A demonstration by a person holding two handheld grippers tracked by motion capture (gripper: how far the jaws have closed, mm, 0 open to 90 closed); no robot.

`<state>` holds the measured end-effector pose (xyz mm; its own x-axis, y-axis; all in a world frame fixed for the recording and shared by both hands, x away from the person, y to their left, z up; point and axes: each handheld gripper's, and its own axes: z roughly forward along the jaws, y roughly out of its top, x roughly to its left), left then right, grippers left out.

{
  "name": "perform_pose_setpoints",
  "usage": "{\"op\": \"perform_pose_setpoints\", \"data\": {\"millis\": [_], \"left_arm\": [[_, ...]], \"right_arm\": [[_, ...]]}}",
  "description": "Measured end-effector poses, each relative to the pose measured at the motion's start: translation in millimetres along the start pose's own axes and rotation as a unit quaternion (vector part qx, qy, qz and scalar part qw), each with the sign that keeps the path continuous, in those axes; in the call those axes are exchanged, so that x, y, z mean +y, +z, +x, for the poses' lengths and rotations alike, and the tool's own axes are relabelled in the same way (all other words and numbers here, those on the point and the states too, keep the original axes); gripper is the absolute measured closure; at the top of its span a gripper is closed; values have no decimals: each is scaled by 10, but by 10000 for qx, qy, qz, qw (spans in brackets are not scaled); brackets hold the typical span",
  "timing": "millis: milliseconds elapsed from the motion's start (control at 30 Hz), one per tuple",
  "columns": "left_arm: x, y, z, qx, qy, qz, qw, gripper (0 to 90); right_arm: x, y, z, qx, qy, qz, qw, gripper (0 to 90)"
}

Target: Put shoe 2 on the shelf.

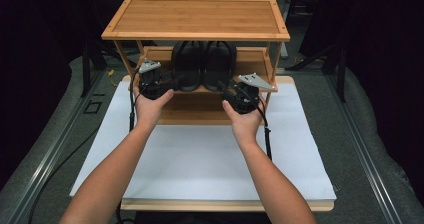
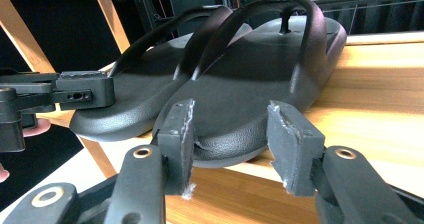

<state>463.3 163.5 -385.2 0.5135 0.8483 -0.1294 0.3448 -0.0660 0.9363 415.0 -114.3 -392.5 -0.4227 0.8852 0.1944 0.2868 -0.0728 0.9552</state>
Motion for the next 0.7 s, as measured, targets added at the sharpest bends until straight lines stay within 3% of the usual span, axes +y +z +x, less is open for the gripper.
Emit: {"op": "perform_pose_setpoints", "data": {"millis": [267,700], "left_arm": [[-4,-2,4,3,-87,-27,10000,417],[25,-79,14,86,-32,-153,9998,416]], "right_arm": [[4,-7,-9,45,-30,53,10000,528],[39,-51,-54,-5,-64,140,9999,510]]}}
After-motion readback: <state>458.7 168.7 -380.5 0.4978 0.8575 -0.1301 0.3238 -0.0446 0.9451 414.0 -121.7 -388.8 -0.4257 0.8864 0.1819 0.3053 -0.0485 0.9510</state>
